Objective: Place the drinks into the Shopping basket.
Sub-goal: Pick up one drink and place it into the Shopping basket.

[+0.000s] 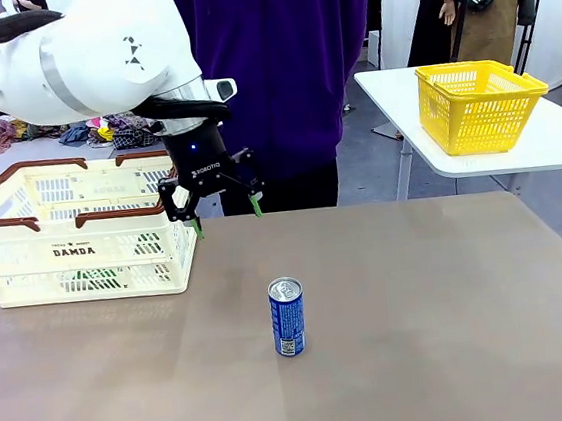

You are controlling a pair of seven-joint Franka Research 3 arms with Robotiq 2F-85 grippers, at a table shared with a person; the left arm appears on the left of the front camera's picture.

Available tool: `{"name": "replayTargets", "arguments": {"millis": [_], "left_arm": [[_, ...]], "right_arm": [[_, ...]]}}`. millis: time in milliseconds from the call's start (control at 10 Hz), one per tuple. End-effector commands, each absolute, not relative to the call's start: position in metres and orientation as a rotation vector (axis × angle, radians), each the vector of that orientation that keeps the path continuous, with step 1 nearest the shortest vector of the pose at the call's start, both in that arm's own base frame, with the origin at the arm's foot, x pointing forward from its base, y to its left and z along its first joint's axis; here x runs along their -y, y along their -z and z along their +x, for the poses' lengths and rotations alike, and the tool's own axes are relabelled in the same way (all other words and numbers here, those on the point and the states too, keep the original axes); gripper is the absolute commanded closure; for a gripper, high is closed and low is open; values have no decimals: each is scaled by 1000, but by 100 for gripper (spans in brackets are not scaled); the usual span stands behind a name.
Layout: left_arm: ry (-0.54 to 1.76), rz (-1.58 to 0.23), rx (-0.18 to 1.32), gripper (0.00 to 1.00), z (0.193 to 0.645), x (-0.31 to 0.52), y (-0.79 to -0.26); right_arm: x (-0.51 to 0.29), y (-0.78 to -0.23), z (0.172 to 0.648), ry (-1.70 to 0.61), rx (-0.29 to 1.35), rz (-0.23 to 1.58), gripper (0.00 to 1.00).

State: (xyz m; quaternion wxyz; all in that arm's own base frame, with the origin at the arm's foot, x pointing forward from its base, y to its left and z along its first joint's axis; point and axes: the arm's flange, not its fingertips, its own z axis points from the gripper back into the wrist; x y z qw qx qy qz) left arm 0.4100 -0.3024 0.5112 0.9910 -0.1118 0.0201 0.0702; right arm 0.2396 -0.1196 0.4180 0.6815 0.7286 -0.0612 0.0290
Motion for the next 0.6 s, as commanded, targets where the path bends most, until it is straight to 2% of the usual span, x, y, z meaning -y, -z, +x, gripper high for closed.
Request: {"name": "replayTargets", "arguments": {"millis": [0, 500], "left_arm": [[-138, -226, 0, 0, 402, 316, -510], [-228, -170, 88, 0, 372, 369, -488]], "right_arm": [[120, -421, 242, -74, 154, 1650, 0], [120, -421, 242, -74, 154, 1650, 0]]}}
